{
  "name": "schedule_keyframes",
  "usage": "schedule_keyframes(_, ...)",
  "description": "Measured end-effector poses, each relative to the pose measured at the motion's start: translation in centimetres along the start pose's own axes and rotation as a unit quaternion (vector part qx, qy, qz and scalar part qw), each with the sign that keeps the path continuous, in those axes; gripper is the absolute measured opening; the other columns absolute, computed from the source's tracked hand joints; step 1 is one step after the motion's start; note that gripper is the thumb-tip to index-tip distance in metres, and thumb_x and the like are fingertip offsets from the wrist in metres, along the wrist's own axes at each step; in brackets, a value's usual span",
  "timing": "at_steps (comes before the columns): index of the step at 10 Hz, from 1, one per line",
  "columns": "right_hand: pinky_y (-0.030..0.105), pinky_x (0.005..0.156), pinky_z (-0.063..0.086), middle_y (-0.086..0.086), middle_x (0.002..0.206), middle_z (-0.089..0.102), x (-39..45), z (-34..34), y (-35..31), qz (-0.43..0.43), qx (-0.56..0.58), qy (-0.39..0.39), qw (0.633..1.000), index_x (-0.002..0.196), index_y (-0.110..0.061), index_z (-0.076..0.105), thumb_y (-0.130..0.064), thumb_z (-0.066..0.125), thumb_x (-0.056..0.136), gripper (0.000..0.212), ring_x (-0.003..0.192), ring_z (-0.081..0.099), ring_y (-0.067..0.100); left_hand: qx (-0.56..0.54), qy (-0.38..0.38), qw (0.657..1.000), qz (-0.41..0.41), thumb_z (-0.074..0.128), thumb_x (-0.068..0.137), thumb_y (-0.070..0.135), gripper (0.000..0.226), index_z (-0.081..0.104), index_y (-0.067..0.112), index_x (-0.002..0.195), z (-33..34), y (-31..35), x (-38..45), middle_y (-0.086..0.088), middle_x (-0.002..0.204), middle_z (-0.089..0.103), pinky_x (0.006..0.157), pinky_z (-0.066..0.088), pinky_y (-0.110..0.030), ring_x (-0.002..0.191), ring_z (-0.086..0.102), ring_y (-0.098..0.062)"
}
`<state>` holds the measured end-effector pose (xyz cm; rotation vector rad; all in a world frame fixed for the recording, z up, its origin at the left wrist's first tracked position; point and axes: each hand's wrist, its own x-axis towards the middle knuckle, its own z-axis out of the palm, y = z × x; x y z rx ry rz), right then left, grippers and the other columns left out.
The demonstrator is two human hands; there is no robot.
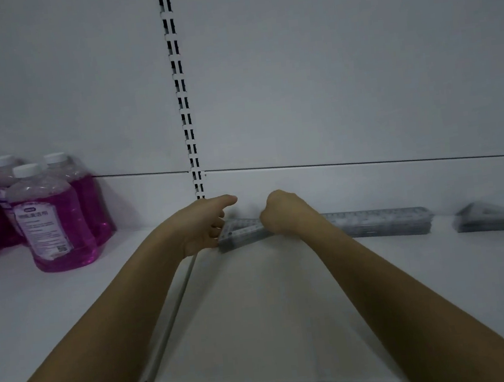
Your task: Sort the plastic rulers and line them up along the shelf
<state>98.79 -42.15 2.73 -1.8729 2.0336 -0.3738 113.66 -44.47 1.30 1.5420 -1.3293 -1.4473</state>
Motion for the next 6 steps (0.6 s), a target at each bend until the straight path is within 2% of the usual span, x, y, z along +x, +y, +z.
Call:
schedule_keyframes(1,0.030,0.077,0.041,0.011,0.096,0.054,-0.2,-0.1,0.0,0.000,0.003,0.000,1.000,0.080,-0.005,0.046,-0.013,0.045,0.096,0.018,0.097,0.056,0.030,0.001,0.027,1.000,0.014,0.056,0.094,0.037,0.065,0.033,0.001,0.143,0.9,-0.2,-0.4,-0.015,0.127,0.049,0.089,0.041,-0.035,0.103,0.054,-0.023)
schedule_keyframes(2,0.030,0.077,0.041,0.013,0.103,0.057,-0.2,0.0,0.0,0.003,0.004,-0.006,1.000,0.074,-0.007,0.044,-0.014,0.046,0.097,0.024,0.093,0.054,0.029,0.014,0.041,0.999,0.022,0.058,0.092,0.037,0.066,0.033,0.001,0.143,1.3,-0.5,-0.5,-0.012,0.117,0.051,0.086,0.040,-0.034,0.101,0.051,-0.023)
schedule_keyframes(3,0.029,0.074,0.038,0.007,0.079,0.048,-0.2,-0.2,0.0,0.010,0.000,-0.031,0.999,0.068,-0.009,0.040,-0.014,0.044,0.097,0.030,0.088,0.049,0.025,0.016,0.037,0.999,0.022,0.057,0.092,0.036,0.064,0.035,0.001,0.141,1.3,-0.5,-0.8,-0.008,0.097,0.050,0.082,0.040,-0.033,0.088,0.050,-0.019)
schedule_keyframes(4,0.028,0.075,0.038,0.009,0.087,0.050,-0.9,-1.1,-0.2,-0.009,-0.006,-0.043,0.999,0.077,-0.006,0.047,-0.014,0.041,0.098,0.024,0.090,0.048,0.025,0.053,0.054,0.997,0.028,0.056,0.091,0.041,0.065,0.038,0.004,0.140,0.8,-0.4,-1.4,-0.013,0.117,0.056,0.090,0.044,-0.035,0.104,0.055,-0.026)
schedule_keyframes(5,0.027,0.070,0.040,0.011,0.095,0.052,-1.5,-2.8,0.4,-0.045,0.051,0.016,0.998,0.086,-0.003,0.050,-0.014,0.040,0.097,0.019,0.090,0.052,0.027,0.116,0.074,0.989,0.054,0.051,0.093,0.042,0.055,0.046,0.003,0.132,0.7,0.1,-2.5,-0.011,0.130,0.050,0.098,0.040,-0.036,0.115,0.051,-0.027)
schedule_keyframes(6,0.031,0.080,0.046,0.007,0.107,0.062,-2.6,-4.3,1.9,-0.107,0.157,0.094,0.977,0.108,-0.006,0.061,-0.019,0.045,0.096,0.025,0.098,0.058,0.024,0.182,0.101,0.972,0.113,0.044,0.098,0.037,0.037,0.057,0.006,0.114,2.2,-0.1,-4.3,-0.015,0.122,0.053,0.098,0.038,-0.036,0.108,0.052,-0.024)
